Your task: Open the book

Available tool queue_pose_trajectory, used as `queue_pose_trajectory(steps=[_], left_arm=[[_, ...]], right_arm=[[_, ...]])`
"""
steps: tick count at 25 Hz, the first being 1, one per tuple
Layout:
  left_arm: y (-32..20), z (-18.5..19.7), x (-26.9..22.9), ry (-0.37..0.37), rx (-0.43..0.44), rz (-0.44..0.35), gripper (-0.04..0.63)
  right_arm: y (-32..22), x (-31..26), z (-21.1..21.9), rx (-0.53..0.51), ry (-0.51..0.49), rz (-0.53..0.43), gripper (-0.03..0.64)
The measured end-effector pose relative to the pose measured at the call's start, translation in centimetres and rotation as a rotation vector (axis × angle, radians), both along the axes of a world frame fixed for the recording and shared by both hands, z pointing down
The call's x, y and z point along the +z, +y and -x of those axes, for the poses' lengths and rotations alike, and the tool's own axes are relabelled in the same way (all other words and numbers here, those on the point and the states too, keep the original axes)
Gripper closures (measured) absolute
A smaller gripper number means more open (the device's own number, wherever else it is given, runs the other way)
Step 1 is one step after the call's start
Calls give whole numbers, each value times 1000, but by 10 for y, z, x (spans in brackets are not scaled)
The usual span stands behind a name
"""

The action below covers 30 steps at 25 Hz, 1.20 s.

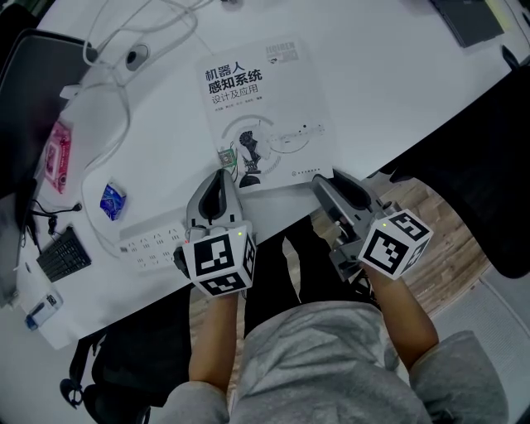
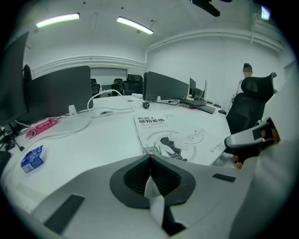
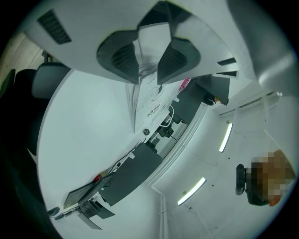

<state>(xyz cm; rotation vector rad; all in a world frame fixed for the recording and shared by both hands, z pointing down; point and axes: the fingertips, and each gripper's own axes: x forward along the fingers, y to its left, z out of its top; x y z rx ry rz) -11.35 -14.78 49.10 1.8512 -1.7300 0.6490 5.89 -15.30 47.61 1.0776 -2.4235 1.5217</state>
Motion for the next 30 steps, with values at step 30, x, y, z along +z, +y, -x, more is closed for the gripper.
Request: queue_pose_trajectory(steps=[30], left_arm=[[19,-13,-42,80,10,-102,584]], right_arm=[[-23,-72,22,-52,133,-282,571]])
